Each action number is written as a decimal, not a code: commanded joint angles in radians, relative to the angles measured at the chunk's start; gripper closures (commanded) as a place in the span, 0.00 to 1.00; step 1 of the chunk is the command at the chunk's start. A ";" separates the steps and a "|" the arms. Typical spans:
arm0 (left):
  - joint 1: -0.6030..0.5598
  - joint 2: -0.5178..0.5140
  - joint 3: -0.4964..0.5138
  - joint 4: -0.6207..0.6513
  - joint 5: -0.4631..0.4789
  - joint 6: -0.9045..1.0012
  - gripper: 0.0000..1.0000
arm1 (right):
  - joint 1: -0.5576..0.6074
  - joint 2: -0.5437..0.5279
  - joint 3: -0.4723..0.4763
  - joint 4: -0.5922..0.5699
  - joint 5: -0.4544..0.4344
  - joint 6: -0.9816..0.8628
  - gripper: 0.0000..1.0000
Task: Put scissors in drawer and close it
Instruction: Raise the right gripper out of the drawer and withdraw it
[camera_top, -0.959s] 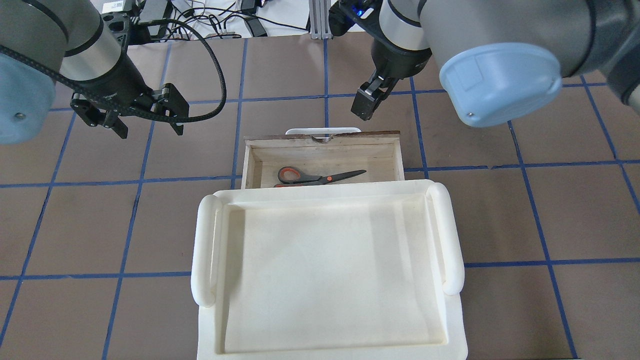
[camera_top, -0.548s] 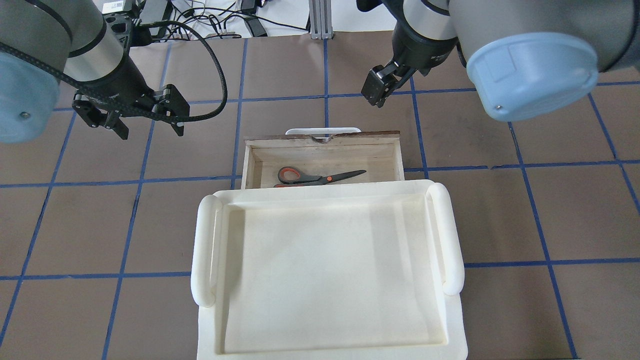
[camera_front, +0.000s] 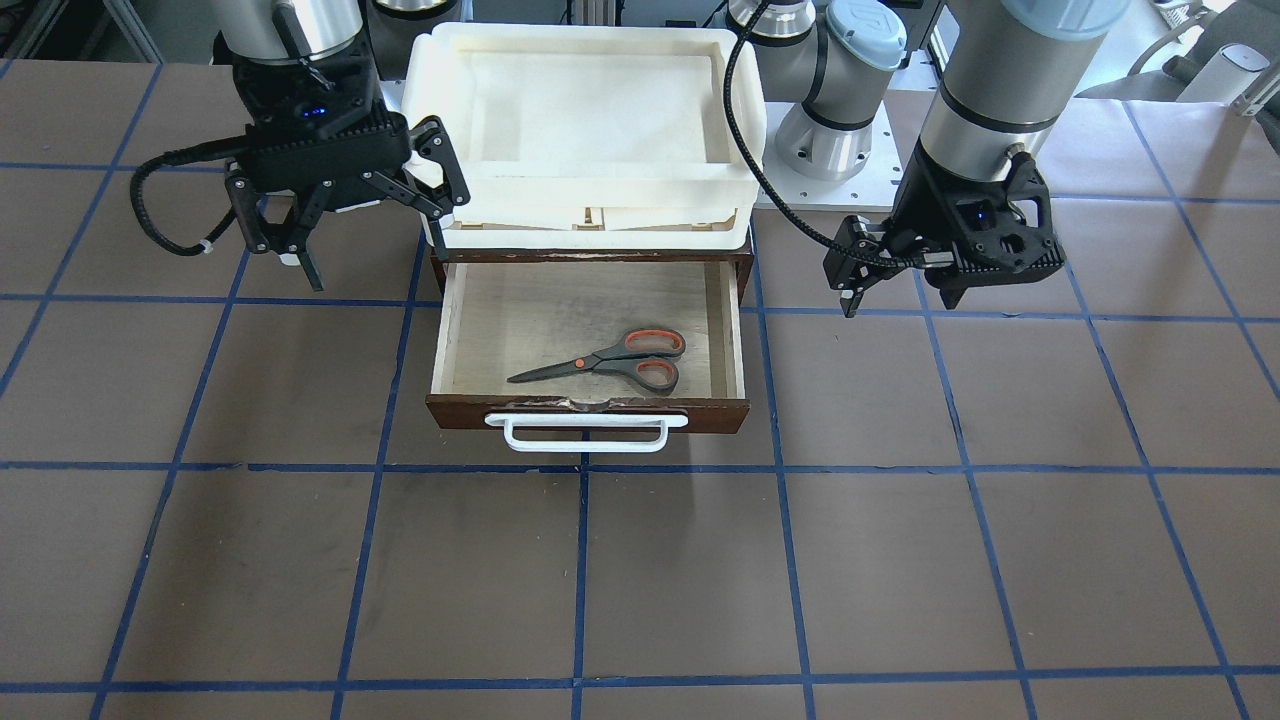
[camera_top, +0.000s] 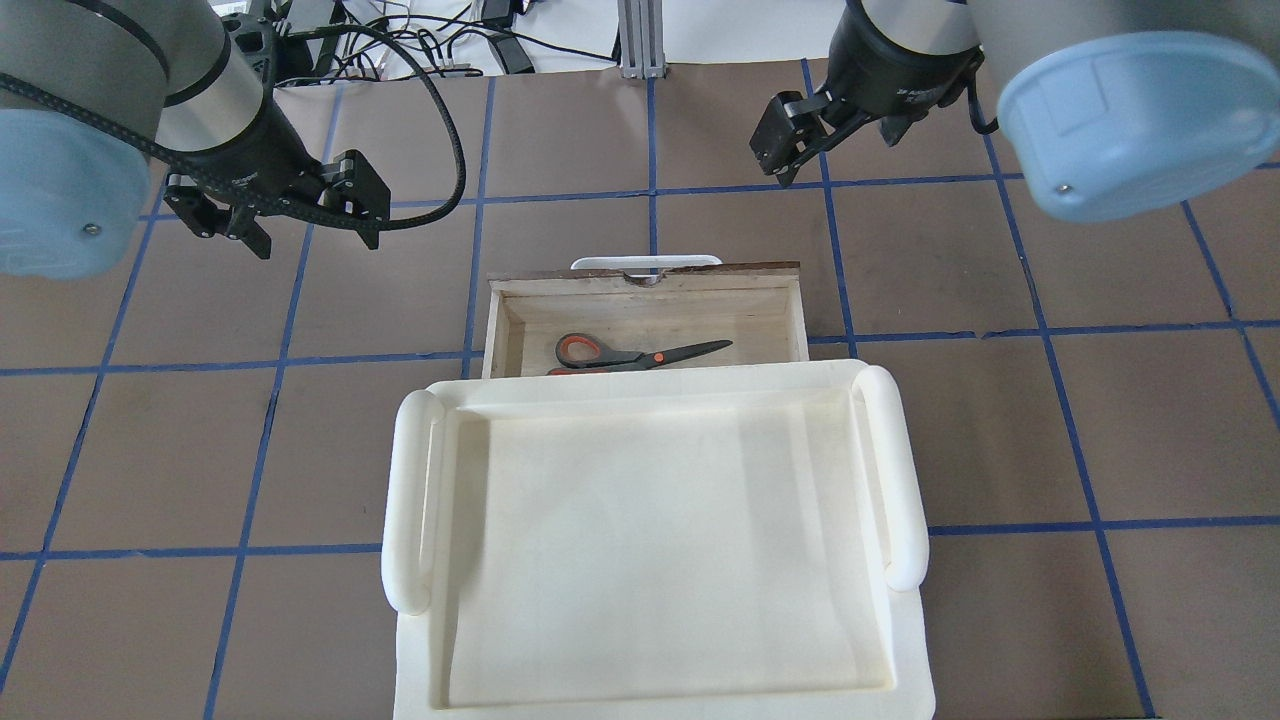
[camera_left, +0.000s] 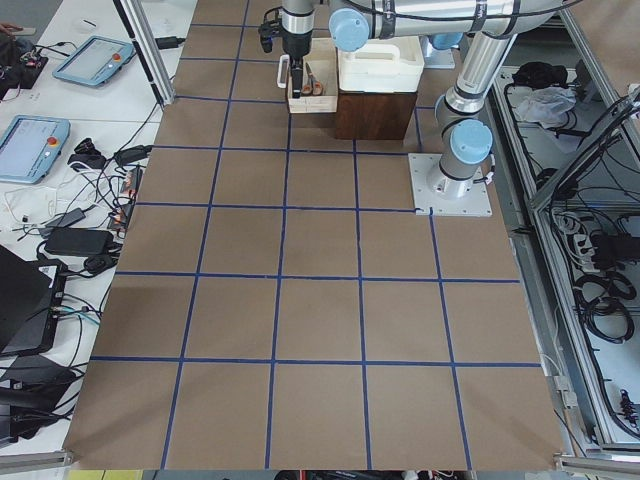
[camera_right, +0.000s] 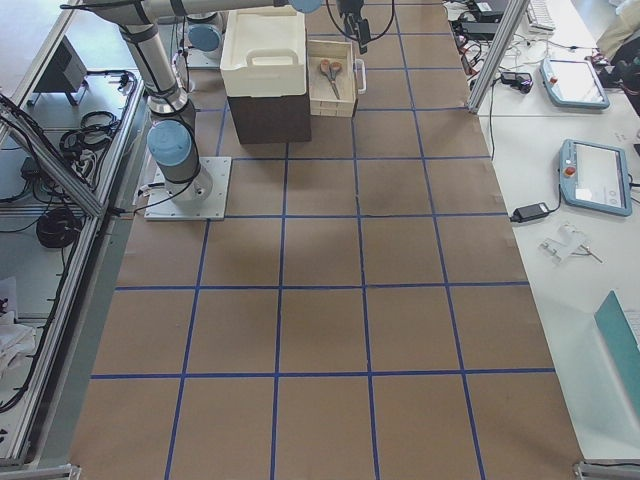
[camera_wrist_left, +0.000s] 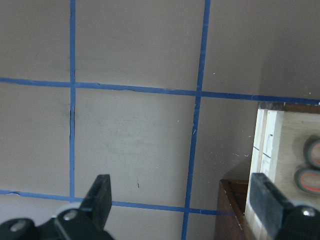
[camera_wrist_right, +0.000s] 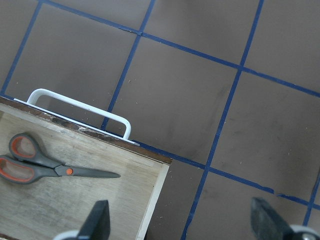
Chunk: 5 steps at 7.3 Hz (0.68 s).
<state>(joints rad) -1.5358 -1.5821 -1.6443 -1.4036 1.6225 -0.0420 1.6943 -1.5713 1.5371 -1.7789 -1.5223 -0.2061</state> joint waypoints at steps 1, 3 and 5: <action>-0.044 -0.041 0.043 0.025 -0.003 0.004 0.00 | -0.056 -0.041 -0.002 0.116 0.036 0.030 0.00; -0.092 -0.126 0.102 0.043 -0.004 0.004 0.00 | -0.054 -0.073 0.001 0.224 0.033 0.131 0.00; -0.128 -0.199 0.121 0.099 -0.041 -0.022 0.00 | -0.059 -0.105 0.006 0.288 0.021 0.117 0.00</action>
<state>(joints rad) -1.6367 -1.7348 -1.5361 -1.3381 1.6001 -0.0468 1.6391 -1.6587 1.5399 -1.5186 -1.4981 -0.0835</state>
